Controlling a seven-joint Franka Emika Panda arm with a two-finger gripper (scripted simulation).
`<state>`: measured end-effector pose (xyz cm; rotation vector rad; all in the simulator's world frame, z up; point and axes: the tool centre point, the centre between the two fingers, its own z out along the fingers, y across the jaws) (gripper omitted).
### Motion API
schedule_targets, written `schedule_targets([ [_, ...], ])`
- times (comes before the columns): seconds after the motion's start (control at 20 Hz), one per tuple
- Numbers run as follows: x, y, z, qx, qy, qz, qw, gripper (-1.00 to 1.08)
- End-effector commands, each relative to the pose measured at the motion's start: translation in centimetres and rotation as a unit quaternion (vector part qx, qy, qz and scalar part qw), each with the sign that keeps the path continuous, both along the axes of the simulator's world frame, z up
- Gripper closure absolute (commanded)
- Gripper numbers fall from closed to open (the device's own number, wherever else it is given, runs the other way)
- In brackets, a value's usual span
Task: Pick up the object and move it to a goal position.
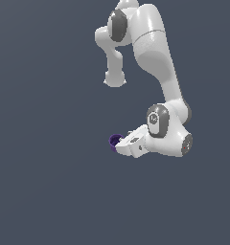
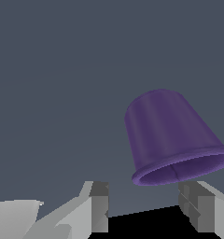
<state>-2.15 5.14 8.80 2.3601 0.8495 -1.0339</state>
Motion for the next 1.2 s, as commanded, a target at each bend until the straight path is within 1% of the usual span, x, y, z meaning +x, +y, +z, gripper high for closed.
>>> schedule_targets([
  [0.0, 0.0, 0.0, 0.0, 0.0, 0.0, 0.0, 1.0, -0.2],
  [0.6, -1.4, -1.5, -1.6, -0.001, 0.001, 0.0, 1.0, -0.2],
  [0.8, -1.5, -1.8, -1.8, -0.001, 0.001, 0.001, 1.0, -0.2],
  [0.85, -1.5, -1.8, -1.8, -0.001, 0.001, 0.001, 1.0, 1.08],
  [1.15, -1.5, -1.8, -1.8, -0.001, 0.001, 0.001, 1.0, 1.08],
])
